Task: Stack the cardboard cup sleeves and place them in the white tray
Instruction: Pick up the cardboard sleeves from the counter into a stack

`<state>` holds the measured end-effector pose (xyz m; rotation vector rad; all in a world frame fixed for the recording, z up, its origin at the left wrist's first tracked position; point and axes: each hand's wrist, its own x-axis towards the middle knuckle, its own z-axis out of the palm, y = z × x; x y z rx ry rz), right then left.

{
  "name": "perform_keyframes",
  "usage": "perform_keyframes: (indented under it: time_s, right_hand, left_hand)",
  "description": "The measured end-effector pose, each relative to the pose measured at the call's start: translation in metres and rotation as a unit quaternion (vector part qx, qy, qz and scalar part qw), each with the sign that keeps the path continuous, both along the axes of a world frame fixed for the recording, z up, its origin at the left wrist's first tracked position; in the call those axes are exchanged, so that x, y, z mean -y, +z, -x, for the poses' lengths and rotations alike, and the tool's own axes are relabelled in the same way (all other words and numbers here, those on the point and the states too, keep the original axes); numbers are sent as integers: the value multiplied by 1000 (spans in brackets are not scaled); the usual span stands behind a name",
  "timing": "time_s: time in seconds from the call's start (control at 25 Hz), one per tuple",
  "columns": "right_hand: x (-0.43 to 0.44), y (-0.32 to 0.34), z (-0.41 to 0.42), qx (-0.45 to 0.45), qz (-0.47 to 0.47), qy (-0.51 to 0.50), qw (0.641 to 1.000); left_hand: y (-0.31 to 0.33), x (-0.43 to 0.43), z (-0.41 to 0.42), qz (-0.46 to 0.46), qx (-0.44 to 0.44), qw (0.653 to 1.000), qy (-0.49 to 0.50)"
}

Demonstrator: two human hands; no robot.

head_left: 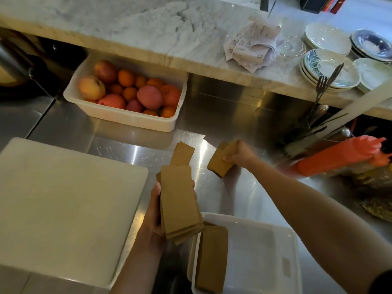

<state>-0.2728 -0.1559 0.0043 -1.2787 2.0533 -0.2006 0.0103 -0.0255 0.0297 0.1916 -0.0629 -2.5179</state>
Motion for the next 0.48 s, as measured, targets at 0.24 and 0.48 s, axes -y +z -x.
perform_keyframes:
  time_s: [0.24,0.48]
  right_hand:
    - [-6,-8,-10,-95,-17,31,995]
    - [-13,-9,-13,-53,9,-7,999]
  left_hand:
    - [18,-4,-9,8,35,998,46]
    - [17,-6,-13,-13,62,996,66]
